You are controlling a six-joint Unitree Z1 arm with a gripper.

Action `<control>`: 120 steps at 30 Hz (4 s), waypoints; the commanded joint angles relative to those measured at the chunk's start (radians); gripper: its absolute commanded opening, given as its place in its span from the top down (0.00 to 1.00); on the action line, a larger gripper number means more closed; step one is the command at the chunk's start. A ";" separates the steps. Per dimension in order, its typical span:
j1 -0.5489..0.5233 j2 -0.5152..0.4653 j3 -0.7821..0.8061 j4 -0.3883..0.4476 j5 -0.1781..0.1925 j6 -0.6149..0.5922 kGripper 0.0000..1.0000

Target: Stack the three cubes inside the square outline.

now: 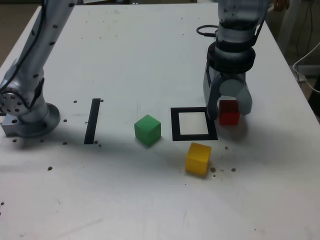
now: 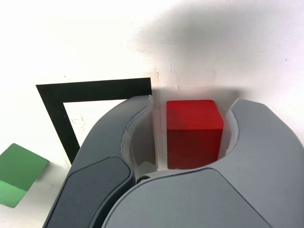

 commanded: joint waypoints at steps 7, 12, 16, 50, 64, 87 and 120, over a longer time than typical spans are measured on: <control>-0.002 -0.021 0.018 0.008 -0.005 -0.018 0.67; -0.002 -0.075 0.057 0.013 0.006 -0.017 0.69; -0.002 -0.140 0.105 0.010 0.021 -0.017 0.69; -0.051 -0.266 0.368 -0.141 -0.047 -0.002 0.69; -0.035 -0.230 0.381 -0.166 -0.009 -0.010 0.65; -0.042 -0.238 0.421 -0.183 -0.009 -0.004 0.00; -0.341 -0.245 0.227 0.080 0.026 -0.024 0.00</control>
